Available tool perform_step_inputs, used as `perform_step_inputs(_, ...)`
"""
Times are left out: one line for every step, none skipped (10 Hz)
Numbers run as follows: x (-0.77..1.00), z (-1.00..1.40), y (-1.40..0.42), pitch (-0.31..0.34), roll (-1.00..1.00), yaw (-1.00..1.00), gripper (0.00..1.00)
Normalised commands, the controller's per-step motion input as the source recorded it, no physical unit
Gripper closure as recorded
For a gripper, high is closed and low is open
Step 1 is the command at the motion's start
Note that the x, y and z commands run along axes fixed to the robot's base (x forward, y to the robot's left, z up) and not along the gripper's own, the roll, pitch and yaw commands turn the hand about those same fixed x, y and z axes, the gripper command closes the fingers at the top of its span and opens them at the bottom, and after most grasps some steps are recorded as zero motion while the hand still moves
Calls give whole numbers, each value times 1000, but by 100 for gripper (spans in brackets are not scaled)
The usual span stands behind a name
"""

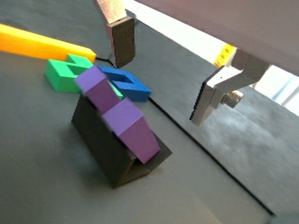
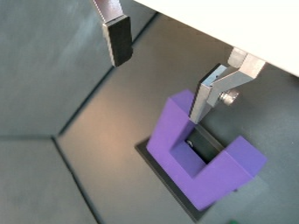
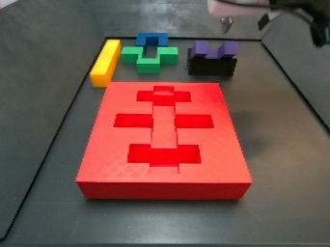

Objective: Pick up the purple object. Move up. Place the purple object on the fixture. Regrasp the purple object. Move to above the board. Insert the purple object.
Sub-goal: Regrasp the purple object.

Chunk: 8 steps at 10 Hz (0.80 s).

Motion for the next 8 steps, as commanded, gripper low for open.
perform_step_inputs(77,-237,-289,177,826,17,0)
perform_step_inputs(146,-169,-306,249,1000,-86,0)
perform_step_inputs(80,-240,-266,266,934,-269,0)
perform_step_inputs(49,-189,-186,246,734,-229,0)
perform_step_inputs(109,-166,0,217,477,-77,0)
perform_step_inputs(131,-189,183,180,263,0,0)
perform_step_inputs(0,-183,263,103,77,0,0)
perform_step_inputs(0,-234,80,60,0,54,0)
